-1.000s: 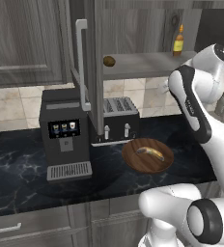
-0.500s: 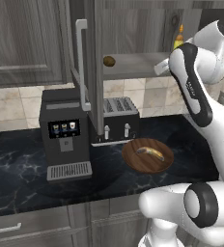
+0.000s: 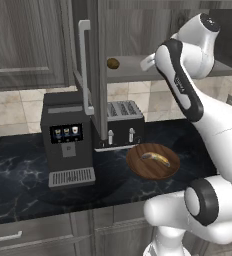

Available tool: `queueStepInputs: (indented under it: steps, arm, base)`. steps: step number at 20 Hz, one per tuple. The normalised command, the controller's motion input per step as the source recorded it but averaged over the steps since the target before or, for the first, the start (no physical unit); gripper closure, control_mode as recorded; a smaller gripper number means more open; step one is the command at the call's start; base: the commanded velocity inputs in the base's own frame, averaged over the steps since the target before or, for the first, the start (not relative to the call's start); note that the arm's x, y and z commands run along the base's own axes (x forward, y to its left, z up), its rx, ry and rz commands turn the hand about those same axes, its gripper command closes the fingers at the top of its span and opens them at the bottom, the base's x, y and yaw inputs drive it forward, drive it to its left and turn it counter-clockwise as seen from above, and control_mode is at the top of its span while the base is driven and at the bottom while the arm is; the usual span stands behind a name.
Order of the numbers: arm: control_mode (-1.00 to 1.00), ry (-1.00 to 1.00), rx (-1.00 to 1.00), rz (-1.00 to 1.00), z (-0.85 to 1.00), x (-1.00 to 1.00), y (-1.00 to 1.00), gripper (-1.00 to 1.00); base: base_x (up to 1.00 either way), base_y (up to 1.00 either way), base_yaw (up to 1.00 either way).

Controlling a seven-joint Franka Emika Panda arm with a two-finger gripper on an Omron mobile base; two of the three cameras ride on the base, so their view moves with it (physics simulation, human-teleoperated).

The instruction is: Open the cabinet. Pick the kiwi and banana from the cabinet and place them into the bowl. Then close the cabinet.

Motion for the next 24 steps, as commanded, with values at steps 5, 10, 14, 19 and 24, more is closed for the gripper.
queueStepInputs:
  steps: [5, 10, 14, 19, 24]
  arm:
    - [-1.00, -0.01, 0.00, 0.00, 0.00, 0.49, 0.50, -1.00]
    - [-1.00, 0.00, 0.00, -0.02, 0.00, 0.69, 0.44, -1.00]
    - [-1.00, 0.00, -0.01, -0.05, 0.00, 0.77, 0.19, -1.00]
    - [-1.00, 0.03, 0.00, -0.04, 0.00, 0.63, 0.04, -1.00]
    - [-1.00, 0.05, 0.00, -0.01, 0.00, 0.30, 0.02, -1.00]
  base:
    - [0.00, 0.00, 0.00]
    - [0.00, 0.00, 0.00]
    - [0.00, 0.00, 0.00]
    - [0.00, 0.00, 0.00]
    - [0.00, 0.00, 0.00]
